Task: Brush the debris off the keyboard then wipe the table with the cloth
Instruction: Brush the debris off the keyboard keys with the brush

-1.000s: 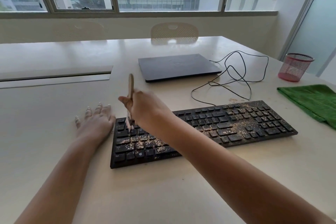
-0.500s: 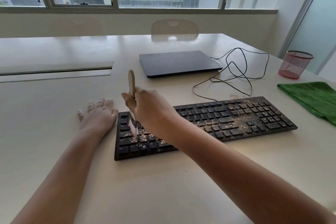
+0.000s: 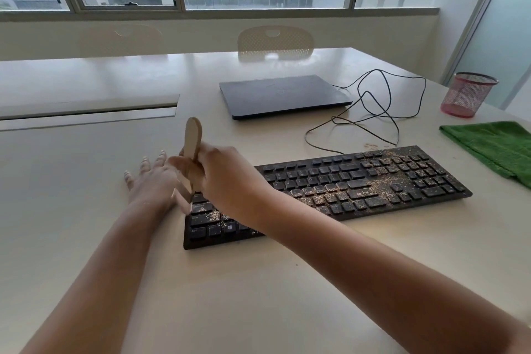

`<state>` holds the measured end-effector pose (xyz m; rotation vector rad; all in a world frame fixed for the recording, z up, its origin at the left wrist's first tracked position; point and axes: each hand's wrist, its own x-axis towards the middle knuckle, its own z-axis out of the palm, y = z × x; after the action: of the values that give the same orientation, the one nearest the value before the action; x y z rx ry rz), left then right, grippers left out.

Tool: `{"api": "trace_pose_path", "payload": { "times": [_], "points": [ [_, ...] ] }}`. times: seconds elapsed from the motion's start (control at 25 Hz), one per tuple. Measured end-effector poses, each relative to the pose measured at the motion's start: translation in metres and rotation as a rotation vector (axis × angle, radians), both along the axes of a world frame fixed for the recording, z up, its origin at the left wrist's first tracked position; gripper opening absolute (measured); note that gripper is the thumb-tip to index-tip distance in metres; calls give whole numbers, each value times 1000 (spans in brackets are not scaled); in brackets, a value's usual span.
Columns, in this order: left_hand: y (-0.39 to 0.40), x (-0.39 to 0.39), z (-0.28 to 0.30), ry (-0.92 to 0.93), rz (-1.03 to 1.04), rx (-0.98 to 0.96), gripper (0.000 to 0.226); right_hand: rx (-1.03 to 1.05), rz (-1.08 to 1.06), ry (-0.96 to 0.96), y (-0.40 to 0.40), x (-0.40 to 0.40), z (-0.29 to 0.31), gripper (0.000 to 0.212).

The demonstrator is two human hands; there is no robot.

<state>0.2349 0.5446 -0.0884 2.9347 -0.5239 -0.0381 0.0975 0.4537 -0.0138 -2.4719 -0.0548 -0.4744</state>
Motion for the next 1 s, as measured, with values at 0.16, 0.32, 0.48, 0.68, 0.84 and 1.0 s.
{"api": "trace_pose_path", "payload": {
  "times": [0.16,0.32,0.48,0.68,0.84,1.0],
  "points": [
    [-2,1,0,3,13,-86,56,-8,-67,-8,-9,3,0,26],
    [-1,3,-1,15,-6,-54,58,94,-22,28,-7,5,-3,30],
    [-2,3,-1,3,11,-76,50,-59,-153,17,-22,6,0,29],
    [-1,6,-4,6,16,-74,55,-2,-34,-42,-8,3,-5,28],
    [0,7,-4,1,4,-87,57,53,1,44,-6,2,-4,24],
    [1,8,-6,-4,-3,-65,49,196,-20,41,-6,3,0,29]
  ]
}}
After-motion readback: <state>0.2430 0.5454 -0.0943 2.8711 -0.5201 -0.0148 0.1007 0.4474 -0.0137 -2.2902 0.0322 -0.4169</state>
